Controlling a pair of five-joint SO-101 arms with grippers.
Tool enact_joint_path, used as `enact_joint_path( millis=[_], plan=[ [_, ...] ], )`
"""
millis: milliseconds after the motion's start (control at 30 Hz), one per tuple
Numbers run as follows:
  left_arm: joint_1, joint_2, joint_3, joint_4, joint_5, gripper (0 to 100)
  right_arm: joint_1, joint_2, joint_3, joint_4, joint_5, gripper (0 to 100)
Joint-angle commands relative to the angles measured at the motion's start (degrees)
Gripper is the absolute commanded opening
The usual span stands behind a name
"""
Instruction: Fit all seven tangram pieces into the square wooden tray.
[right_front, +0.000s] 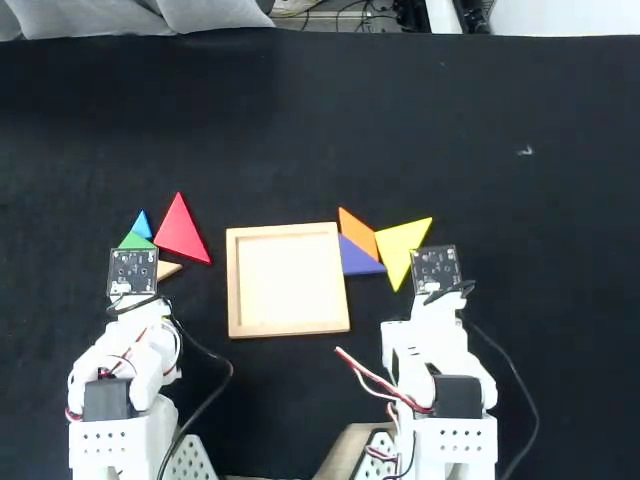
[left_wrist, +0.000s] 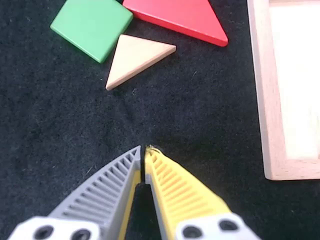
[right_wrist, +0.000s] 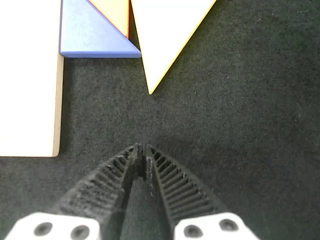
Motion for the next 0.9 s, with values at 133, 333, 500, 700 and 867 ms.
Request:
enact_joint_path(
  millis=[133,333,500,700,867],
  plan=[
    [0.7,-0.8,0.9,0.4,-0.4,3,0.4,-4.3,0.0,0.4,0.0,1.1],
    [0.7,-0.8,0.9,0.4,-0.4,3,0.4,-4.3,0.0,0.4,0.2,1.1],
    [0.7,-0.8,0.9,0.4,-0.4,3,0.4,-4.3,0.0,0.4,0.3,1.1],
    [0.2,-1.1,0.9,-9.8,-0.4,3,0.4,-4.4,0.0,-2.2,0.4,1.1],
    [1.2,-1.0,0.9,-29.1,-0.3,3,0.8,-4.4,0.0,-17.2,0.0,1.1]
  ],
)
